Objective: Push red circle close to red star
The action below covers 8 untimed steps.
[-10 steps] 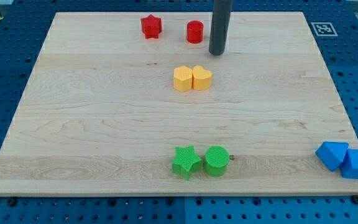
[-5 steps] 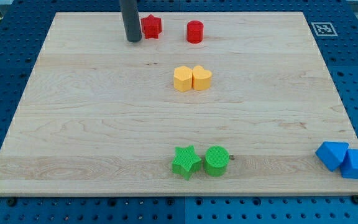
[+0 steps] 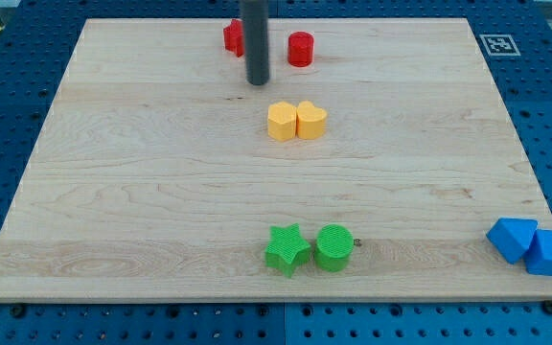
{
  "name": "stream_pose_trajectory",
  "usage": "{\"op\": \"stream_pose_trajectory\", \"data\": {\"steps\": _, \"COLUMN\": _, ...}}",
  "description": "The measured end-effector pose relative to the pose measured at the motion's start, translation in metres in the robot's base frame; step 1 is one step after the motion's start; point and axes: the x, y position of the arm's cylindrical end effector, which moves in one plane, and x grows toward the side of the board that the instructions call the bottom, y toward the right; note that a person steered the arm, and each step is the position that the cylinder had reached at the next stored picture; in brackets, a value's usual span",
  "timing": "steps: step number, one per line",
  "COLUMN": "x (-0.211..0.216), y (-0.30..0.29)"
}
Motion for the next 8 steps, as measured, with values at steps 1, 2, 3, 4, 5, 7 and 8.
{"op": "stream_pose_trajectory", "data": {"steps": 1, "x": 0.0, "y": 0.07}}
{"op": "stream_pose_trajectory", "data": {"steps": 2, "x": -0.009, "y": 0.118}}
{"op": "stream_pose_trajectory", "data": {"steps": 3, "x": -0.024, "y": 0.113}}
{"op": "stream_pose_trajectory", "data": {"steps": 4, "x": -0.036, "y": 0.076}}
{"op": "stream_pose_trajectory", "data": {"steps": 5, "x": -0.047, "y": 0.049}}
{"op": "stream_pose_trajectory", "data": {"steps": 7, "x": -0.054, "y": 0.025}}
{"op": "stream_pose_trajectory", "data": {"steps": 8, "x": -0.054, "y": 0.023}}
